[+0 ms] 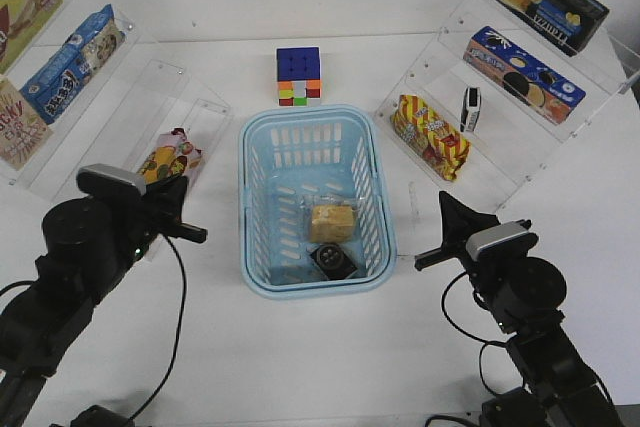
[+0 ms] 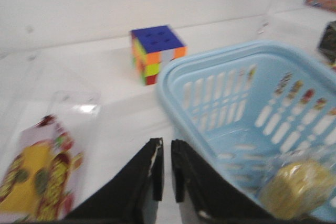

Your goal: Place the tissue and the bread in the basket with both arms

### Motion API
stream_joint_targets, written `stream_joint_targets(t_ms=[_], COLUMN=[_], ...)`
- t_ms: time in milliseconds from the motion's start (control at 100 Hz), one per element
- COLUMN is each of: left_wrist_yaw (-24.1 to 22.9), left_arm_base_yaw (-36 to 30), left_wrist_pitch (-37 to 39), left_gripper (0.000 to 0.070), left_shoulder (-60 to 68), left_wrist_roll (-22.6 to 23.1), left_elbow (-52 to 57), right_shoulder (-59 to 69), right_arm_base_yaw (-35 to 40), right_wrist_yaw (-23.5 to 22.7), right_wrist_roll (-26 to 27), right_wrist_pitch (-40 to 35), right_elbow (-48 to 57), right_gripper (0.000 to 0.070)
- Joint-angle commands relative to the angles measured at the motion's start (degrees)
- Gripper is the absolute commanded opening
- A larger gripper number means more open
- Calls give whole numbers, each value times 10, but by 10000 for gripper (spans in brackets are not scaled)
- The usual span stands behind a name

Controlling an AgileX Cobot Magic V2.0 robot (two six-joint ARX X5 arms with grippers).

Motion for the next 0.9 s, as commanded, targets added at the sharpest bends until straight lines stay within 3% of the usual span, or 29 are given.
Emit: stream_joint_targets(t_ms=[0,80,290,890], left_wrist_yaw=[-30,-30,-31,-32], left_arm_base_yaw=[8,12,12,12], left_wrist_pitch=[-12,37,266,231], left_gripper=[1,1,1,1], left_shoulder=[-21,-75,-217,-318], left_wrist_roll=[8,7,9,17], left_elbow=[-15,-87,-306,-319], right_shoulder=[1,1,1,1], right_arm_base_yaw=[3,3,3,3], right_wrist_yaw=[0,0,0,0], right_wrist_roll=[5,5,6,5], right_wrist_pitch=[6,6,6,6], right_elbow=[6,6,6,6], right_gripper=[1,1,1,1])
